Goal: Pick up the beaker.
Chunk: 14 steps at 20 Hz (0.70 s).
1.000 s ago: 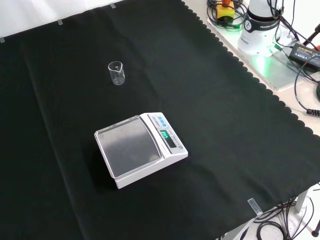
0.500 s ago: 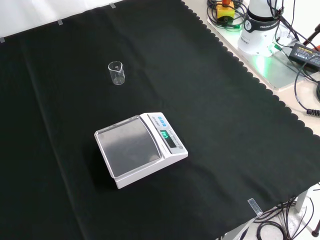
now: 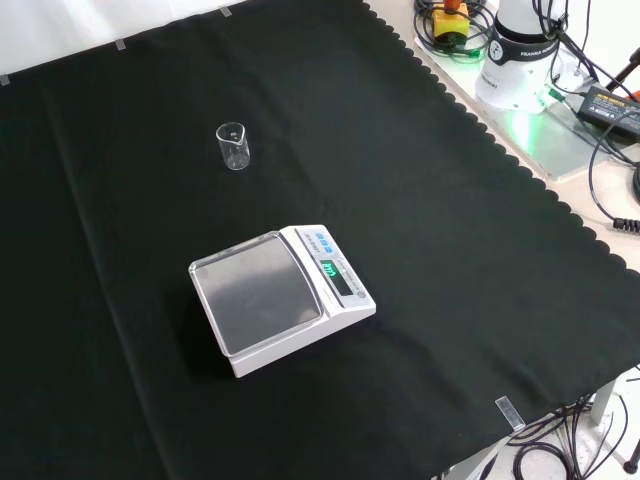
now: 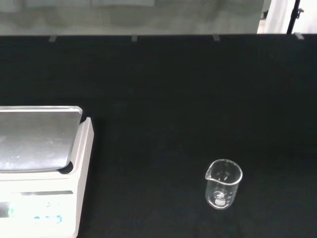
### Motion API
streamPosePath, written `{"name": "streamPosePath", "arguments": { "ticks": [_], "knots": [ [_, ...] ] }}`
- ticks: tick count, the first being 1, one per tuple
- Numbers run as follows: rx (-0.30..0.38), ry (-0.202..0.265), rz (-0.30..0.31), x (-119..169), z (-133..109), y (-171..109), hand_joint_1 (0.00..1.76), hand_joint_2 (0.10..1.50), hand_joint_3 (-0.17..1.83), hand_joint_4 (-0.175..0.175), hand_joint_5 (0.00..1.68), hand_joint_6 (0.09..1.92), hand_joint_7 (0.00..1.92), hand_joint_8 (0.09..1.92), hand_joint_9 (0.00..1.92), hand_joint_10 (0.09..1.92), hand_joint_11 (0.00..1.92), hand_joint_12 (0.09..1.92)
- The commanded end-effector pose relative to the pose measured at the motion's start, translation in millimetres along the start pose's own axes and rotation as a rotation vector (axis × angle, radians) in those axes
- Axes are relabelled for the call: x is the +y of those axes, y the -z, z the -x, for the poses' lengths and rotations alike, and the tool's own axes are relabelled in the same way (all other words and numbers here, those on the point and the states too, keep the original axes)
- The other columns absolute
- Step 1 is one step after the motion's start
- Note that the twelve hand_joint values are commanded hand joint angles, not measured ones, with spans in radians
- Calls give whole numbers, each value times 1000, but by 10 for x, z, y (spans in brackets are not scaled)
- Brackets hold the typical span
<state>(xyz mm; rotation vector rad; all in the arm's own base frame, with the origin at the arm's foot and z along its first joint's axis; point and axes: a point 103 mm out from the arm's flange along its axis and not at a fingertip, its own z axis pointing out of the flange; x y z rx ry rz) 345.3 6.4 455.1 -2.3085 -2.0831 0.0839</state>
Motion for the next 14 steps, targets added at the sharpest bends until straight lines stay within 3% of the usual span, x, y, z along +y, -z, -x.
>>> {"name": "streamPosePath", "arguments": {
  "ticks": [1,14],
  "knots": [
    [49,-32,4,593,-187,-351,175,874,237,-60,0,87,0,300,0,256,0,1229],
    [143,-65,-119,1396,117,-1272,214,878,198,-79,14,87,0,363,0,299,0,1237]
  ]
}}
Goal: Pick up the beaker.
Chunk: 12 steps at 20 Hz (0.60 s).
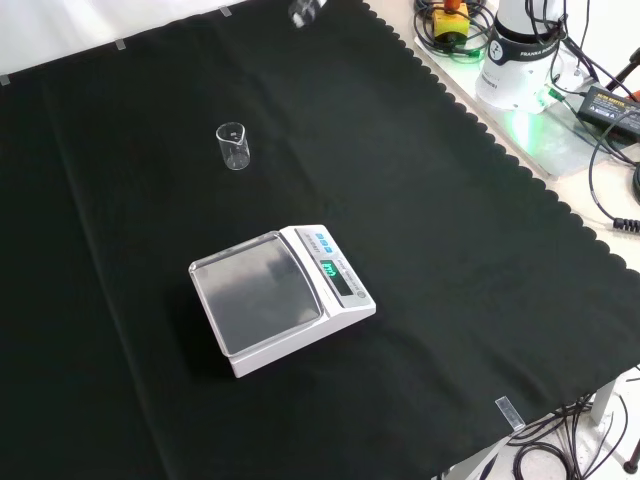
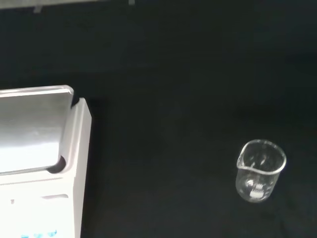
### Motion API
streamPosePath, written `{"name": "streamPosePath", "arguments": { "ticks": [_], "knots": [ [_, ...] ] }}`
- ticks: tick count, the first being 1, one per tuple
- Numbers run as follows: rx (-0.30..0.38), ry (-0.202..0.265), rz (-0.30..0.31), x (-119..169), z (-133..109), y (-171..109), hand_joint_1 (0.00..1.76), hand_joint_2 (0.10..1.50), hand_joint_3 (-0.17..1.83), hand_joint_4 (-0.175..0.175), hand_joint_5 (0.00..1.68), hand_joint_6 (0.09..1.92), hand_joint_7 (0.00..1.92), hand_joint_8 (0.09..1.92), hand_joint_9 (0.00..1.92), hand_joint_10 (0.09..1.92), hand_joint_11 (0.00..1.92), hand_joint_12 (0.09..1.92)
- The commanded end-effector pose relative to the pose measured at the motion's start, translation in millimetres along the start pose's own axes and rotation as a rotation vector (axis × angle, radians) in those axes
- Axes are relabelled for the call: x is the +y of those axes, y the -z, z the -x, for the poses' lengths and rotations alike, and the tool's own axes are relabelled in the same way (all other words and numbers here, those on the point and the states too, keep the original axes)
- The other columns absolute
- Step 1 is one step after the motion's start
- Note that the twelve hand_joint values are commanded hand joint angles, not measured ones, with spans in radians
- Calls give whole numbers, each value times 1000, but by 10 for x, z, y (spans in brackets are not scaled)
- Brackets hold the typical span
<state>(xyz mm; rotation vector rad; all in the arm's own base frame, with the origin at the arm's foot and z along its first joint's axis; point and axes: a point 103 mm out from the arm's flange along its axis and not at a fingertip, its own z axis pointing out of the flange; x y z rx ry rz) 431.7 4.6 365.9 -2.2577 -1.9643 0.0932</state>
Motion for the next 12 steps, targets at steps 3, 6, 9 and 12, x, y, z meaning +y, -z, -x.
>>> {"name": "streamPosePath", "arguments": {
  "ticks": [3,6,9,12],
  "knots": [
    [74,-59,-56,651,337,-517,220,877,194,-81,25,87,0,368,0,300,0,1234],
    [76,-96,-101,779,517,-680,223,876,190,-82,30,87,0,373,0,301,0,1232],
    [85,-131,-132,889,605,-856,226,874,187,-82,33,87,0,377,0,302,0,1231],
    [95,-150,-165,968,649,-1052,228,873,184,-83,36,87,0,382,0,302,0,1228]
  ]
}}
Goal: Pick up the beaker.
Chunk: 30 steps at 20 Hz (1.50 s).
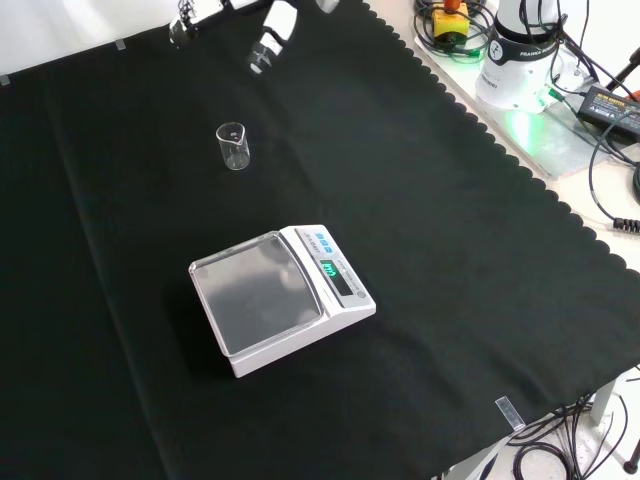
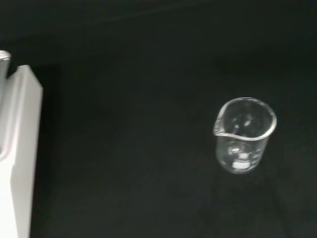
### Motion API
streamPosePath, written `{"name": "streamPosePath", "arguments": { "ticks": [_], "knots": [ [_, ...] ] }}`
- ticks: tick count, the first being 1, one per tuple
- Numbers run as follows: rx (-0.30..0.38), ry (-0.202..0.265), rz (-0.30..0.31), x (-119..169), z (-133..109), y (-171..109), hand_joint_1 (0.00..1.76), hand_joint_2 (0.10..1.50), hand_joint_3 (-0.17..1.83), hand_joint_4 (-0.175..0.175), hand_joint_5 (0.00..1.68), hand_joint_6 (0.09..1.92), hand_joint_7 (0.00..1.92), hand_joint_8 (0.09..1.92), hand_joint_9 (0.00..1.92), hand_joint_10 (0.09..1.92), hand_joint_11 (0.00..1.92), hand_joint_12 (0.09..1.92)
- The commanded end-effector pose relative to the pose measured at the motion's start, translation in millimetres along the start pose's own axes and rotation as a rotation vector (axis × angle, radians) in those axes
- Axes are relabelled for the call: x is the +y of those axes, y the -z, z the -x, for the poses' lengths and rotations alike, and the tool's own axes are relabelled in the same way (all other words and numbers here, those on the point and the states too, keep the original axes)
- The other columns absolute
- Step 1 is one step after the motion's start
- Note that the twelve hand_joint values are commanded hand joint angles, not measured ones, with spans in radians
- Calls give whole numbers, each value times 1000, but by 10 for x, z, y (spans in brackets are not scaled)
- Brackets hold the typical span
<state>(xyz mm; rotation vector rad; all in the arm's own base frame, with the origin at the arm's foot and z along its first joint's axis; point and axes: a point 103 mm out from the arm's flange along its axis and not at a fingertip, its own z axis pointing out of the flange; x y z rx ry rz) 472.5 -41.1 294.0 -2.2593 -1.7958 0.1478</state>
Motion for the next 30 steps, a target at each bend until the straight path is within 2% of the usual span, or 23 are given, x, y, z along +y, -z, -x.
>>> {"name": "streamPosePath", "arguments": {
  "ticks": [1,7,15,24,30],
  "knots": [
    [52,-66,-75,486,197,-444,228,874,183,-83,37,87,0,382,0,302,0,1228],
    [54,-83,-148,642,230,-767,229,872,179,-84,41,87,0,388,0,303,0,1225],
    [76,-118,-205,776,328,-1063,230,869,173,-87,48,87,0,397,0,304,0,1220],
    [89,-158,-290,745,409,-1421,229,866,167,-89,54,87,0,405,0,306,0,1216],
    [81,-168,-325,682,232,-1590,226,863,163,-90,58,87,0,409,0,308,0,1212]
  ]
}}
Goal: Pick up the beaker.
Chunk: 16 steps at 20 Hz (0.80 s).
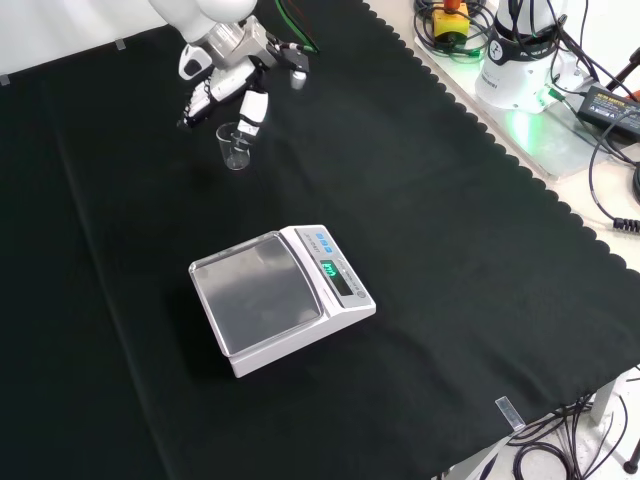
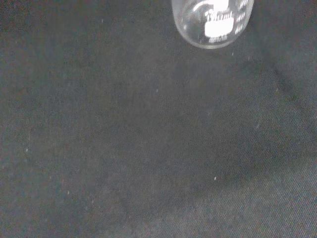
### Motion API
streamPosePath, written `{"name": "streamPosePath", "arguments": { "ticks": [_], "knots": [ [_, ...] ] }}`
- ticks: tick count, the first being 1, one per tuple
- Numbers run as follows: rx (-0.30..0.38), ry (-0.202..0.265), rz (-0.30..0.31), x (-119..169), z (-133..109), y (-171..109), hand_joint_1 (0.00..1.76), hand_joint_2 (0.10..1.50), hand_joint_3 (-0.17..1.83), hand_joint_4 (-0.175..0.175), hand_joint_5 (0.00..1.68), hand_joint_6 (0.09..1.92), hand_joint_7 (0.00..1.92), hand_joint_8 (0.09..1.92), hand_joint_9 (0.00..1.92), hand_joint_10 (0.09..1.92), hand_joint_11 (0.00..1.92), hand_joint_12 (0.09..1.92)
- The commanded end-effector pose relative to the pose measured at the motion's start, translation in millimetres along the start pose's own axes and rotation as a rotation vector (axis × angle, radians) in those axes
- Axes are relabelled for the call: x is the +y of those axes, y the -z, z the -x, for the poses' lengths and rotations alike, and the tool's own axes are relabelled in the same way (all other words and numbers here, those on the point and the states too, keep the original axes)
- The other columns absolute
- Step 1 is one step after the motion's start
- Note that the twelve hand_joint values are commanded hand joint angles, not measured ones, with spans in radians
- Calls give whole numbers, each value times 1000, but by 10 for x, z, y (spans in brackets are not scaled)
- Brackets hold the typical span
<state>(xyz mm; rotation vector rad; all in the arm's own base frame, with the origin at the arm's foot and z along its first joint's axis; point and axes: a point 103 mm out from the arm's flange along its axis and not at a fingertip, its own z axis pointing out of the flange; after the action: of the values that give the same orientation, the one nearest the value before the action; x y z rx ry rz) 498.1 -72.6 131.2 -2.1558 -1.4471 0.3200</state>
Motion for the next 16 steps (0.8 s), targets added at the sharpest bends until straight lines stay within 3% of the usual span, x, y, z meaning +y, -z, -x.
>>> {"name": "streamPosePath", "arguments": {
  "ticks": [1,9,16],
  "knots": [
    [-6,-19,-36,-23,-149,-175,227,861,161,-91,59,87,0,410,0,308,0,1211],
    [-39,-42,-79,-16,-136,-298,317,844,131,-95,69,87,0,462,0,376,0,1247],
    [-106,-69,-56,-55,-30,-240,553,875,137,-100,100,87,13,723,30,793,80,1448]
  ]
}}
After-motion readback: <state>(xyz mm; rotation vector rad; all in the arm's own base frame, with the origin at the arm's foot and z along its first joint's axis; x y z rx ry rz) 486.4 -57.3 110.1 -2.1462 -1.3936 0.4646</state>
